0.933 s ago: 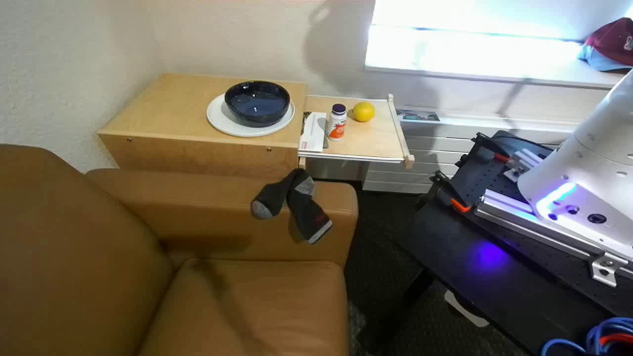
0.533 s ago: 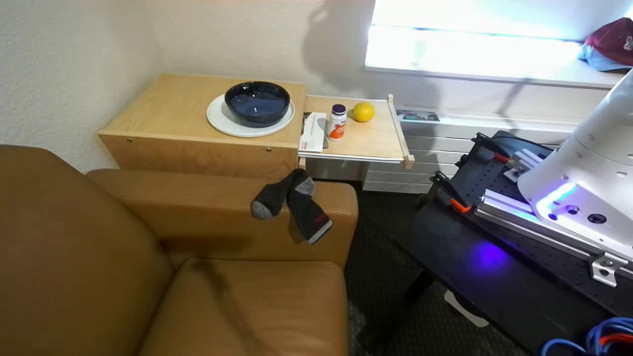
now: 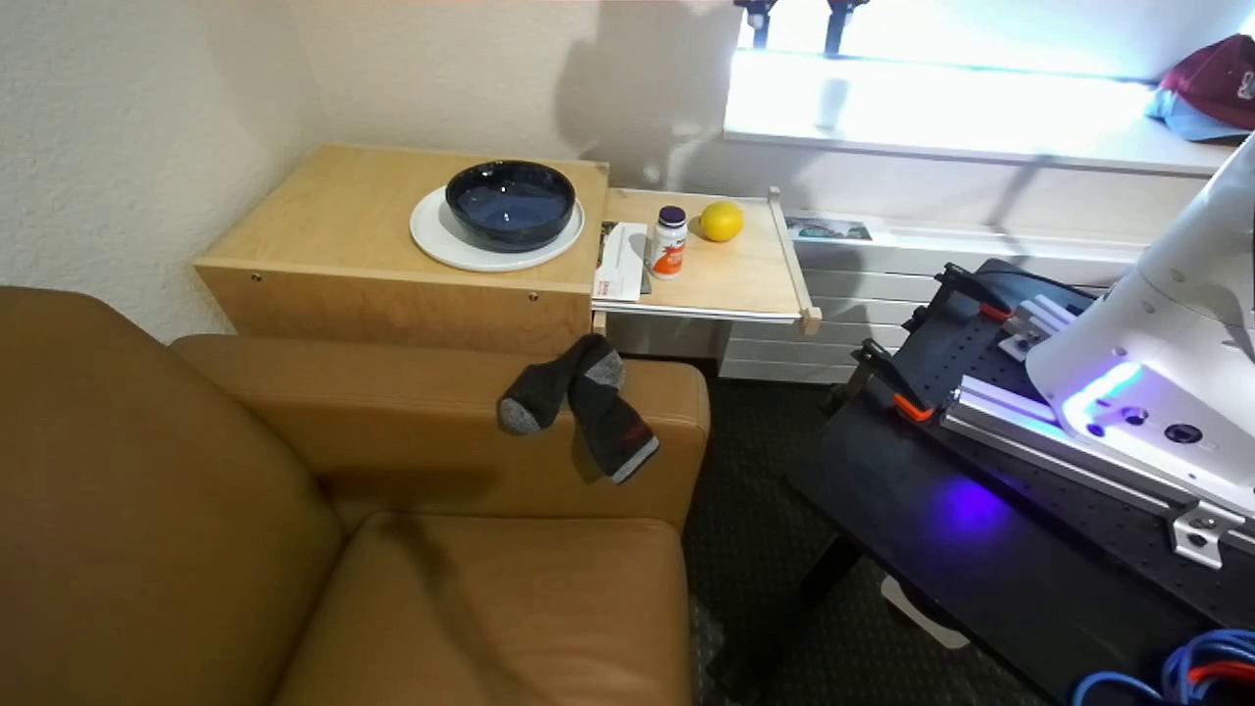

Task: Place the white bottle in the black bowl on top of the night stand, place the lemon in the white mug on the window sill, close the open drawer on the nightstand

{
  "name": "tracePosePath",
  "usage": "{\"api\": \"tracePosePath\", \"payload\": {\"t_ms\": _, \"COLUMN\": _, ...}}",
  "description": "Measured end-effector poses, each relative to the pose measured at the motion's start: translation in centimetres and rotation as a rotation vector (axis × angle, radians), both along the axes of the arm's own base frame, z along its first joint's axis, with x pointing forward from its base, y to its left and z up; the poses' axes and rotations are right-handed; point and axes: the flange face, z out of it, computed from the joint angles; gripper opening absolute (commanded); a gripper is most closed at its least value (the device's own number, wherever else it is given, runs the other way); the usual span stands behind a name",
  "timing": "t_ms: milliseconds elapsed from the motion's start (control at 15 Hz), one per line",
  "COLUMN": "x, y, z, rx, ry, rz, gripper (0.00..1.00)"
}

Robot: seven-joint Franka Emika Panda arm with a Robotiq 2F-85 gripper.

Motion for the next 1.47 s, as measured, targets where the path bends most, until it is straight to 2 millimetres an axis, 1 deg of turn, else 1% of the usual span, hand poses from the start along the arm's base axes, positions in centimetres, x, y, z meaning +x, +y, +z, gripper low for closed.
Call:
{"api": "tracePosePath", "payload": {"t_ms": 67, "x": 1.3, "y": 0.4, "z": -1.3, "rx": 0.008, "ry": 0.018, "rz": -0.014, "gripper": 1.0}}
{"api": "tracePosePath", "payload": {"t_ms": 200, "x": 2.8, "y": 0.7, "z": -2.9, "rx": 0.012, "ry": 0.041, "rz": -0.022, "gripper": 1.0}}
{"api": "tracePosePath", "payload": {"t_ms": 467, "x": 3.2, "y": 0.8, "z": -2.9, "rx": 0.012, "ry": 0.038, "rz": -0.025, "gripper": 1.0}}
{"api": "tracePosePath", "payload": {"t_ms": 600, "x": 3.8, "y": 1.3, "z": -3.9, "rx": -0.001, "ry": 0.02, "rz": -0.08, "gripper": 1.0}}
{"api": "tracePosePath", "payload": {"t_ms": 733, "x": 4.6, "y": 2.3, "z": -5.8, "rx": -0.016, "ry": -0.007, "rz": -0.158, "gripper": 1.0}}
{"api": "tracePosePath", "payload": {"t_ms": 933, "x": 5.5, "y": 3.9, "z": -9.8, "rx": -0.046, "ry": -0.032, "rz": -0.235, "gripper": 1.0}}
{"api": "tracePosePath", "payload": {"t_ms": 1133, "x": 5.0, "y": 5.1, "z": -14.4, "rx": -0.11, "ry": 0.024, "rz": -0.25, "gripper": 1.0}}
{"api": "tracePosePath", "payload": {"t_ms": 1200, "x": 4.8, "y": 5.3, "z": -15.5, "rx": -0.12, "ry": 0.04, "rz": -0.258, "gripper": 1.0}}
{"api": "tracePosePath", "payload": {"t_ms": 1267, "x": 4.7, "y": 5.3, "z": -16.0, "rx": -0.125, "ry": 0.05, "rz": -0.263, "gripper": 1.0}}
{"api": "tracePosePath", "payload": {"t_ms": 1467, "x": 4.9, "y": 5.1, "z": -16.0, "rx": -0.126, "ry": 0.048, "rz": -0.27, "gripper": 1.0}}
